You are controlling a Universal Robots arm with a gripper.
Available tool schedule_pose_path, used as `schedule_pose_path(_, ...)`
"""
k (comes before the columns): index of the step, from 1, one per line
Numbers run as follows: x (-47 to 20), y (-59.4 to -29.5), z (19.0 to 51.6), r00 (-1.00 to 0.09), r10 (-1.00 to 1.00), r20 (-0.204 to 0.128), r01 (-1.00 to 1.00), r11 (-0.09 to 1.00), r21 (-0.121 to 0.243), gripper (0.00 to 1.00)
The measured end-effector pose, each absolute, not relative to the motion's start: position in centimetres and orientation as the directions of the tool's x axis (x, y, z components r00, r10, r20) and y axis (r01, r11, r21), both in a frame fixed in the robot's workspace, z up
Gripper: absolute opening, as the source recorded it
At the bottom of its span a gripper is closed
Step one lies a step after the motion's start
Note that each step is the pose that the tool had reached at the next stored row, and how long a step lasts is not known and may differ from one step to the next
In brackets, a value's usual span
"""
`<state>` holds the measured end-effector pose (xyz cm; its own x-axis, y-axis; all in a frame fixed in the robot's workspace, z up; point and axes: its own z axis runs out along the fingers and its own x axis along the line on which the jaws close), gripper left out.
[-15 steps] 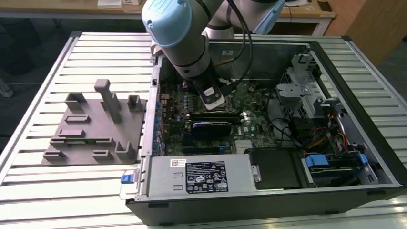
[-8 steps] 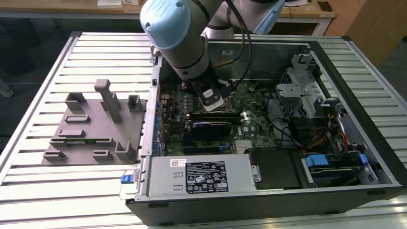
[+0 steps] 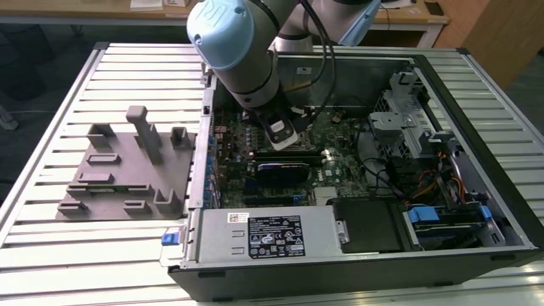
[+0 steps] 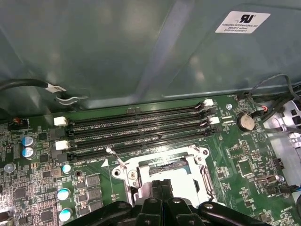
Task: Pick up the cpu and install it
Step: 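Close the cpu cover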
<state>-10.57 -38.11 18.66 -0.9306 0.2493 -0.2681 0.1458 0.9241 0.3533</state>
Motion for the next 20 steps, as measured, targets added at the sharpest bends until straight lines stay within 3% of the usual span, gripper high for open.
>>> schedule_pose_path(20, -10.45, -38.19, 18.37, -0.928, 0.254, -0.272, 0.143, 0.918, 0.371, 0.11)
